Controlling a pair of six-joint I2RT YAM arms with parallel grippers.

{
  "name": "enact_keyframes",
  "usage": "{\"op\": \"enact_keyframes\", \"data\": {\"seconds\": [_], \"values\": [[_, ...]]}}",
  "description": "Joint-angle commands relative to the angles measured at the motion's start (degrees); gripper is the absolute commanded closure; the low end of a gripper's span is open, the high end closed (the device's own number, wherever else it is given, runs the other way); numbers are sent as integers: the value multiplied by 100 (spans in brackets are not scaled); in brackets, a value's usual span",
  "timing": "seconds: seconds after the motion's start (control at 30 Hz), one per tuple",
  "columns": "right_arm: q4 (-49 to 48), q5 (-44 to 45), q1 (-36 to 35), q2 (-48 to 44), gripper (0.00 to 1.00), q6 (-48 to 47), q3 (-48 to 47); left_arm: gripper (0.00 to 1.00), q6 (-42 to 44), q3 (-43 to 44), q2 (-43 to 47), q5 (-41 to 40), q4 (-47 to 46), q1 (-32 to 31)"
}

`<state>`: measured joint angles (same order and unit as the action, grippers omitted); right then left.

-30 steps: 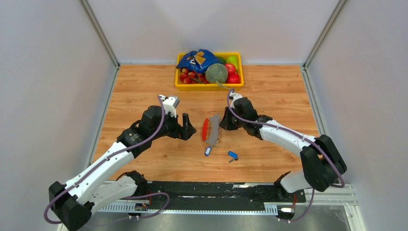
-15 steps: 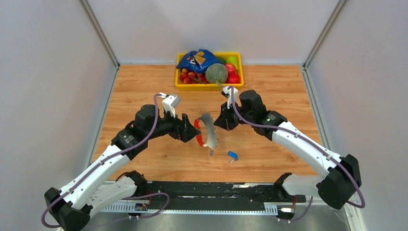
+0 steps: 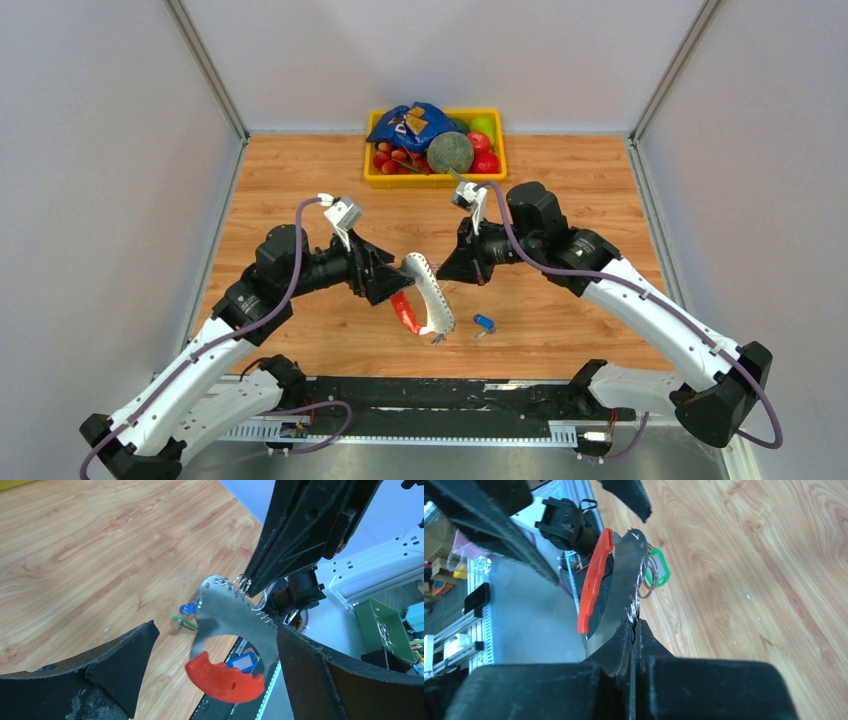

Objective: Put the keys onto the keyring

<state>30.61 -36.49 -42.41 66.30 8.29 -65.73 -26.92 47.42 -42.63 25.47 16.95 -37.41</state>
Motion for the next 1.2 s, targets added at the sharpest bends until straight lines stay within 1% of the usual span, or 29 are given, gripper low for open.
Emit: {"op": "enact_keyframes", "data": {"seconds": [0.0,0.4,0.47,0.53,0.57,0.6,0.67,0.77,0.8,0.83,0.87,0.97,1.03,1.07,1.1,1.13,1.17], "values": [[-139,-558,-96,-246,100,38,-336,0,-8,4,98,209,-375,5],[-149,-673,-445,-169,100,52,-606,0,-535,-404,150,920,-1508,5],[-152,-688,-481,-170,100,41,-652,2,-572,-424,137,1028,-1566,5],[-145,-684,-496,-196,100,33,-683,7,-560,-422,144,1114,-1567,3],[-149,-684,-505,-203,100,30,-691,12,-547,-419,156,1142,-1566,5],[-149,-688,-509,-219,100,25,-694,15,-536,-418,187,1179,-1569,5],[-151,-684,-506,-250,100,17,-687,26,-526,-418,230,1243,-1587,3],[-148,-698,-505,-280,100,14,-671,38,-563,-417,260,1369,-1656,5],[-149,-701,-505,-284,100,14,-666,43,-570,-418,268,1435,-1658,1],[-145,-708,-507,-287,100,14,-668,46,-587,-418,262,1474,-1659,3],[-151,-706,-505,-293,100,14,-675,51,-600,-418,257,1565,-1747,5],[-159,-693,-509,-302,100,39,-712,59,-614,-426,247,1798,-1924,5],[-159,-706,-505,-311,100,57,-741,69,-609,-407,227,1928,-1956,5],[-157,-722,-505,-319,100,58,-758,79,-632,-403,198,1988,-1971,5],[-158,-727,-505,-326,100,54,-761,85,-658,-401,191,2006,-2010,5],[-158,-734,-506,-326,100,50,-758,96,-703,-405,171,2041,-2041,5],[-155,-736,-509,-339,100,33,-757,98,-720,-412,169,2067,-2107,5]]}}
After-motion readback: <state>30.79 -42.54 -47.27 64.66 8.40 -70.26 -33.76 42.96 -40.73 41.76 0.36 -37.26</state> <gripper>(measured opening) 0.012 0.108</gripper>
